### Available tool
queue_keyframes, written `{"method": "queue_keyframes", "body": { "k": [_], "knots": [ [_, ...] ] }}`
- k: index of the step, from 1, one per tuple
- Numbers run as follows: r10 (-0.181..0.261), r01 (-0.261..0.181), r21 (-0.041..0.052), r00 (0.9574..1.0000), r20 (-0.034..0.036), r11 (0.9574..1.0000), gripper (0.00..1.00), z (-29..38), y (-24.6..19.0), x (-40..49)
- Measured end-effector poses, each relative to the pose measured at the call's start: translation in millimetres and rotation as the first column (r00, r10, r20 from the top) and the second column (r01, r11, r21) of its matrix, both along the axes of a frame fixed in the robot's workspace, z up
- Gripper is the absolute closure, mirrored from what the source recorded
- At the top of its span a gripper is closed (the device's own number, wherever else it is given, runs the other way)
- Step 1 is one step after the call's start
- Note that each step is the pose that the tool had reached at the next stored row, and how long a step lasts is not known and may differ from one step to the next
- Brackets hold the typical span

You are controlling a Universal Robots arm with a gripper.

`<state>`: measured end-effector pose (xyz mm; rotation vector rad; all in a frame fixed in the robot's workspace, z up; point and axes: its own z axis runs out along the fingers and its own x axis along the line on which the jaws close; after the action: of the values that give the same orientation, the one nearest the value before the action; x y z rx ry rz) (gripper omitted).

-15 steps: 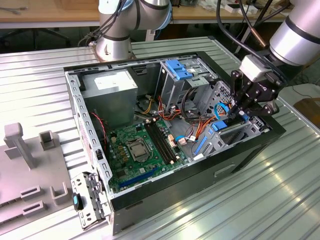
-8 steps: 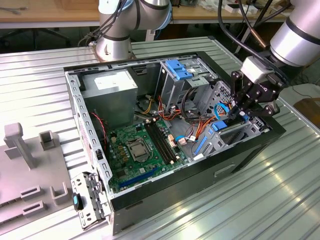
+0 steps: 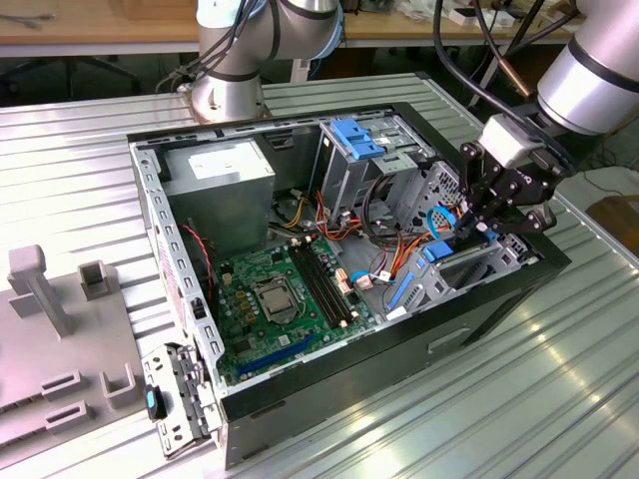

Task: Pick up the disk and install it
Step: 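Insert the second disk wire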

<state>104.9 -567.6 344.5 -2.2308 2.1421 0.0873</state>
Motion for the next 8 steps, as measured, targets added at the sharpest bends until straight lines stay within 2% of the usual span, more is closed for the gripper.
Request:
{"method": "queue_keyframes", "body": {
  "k": [4,8],
  "knots": [
    [-0.003,0.003,0.0006,1.0000,0.0001,1.0000,0.84,1.3,0.0,0.3],
    [-0.010,0.010,-0.0055,1.0000,0.0000,0.9999,0.84,3.1,-0.1,2.1]
  ]
}}
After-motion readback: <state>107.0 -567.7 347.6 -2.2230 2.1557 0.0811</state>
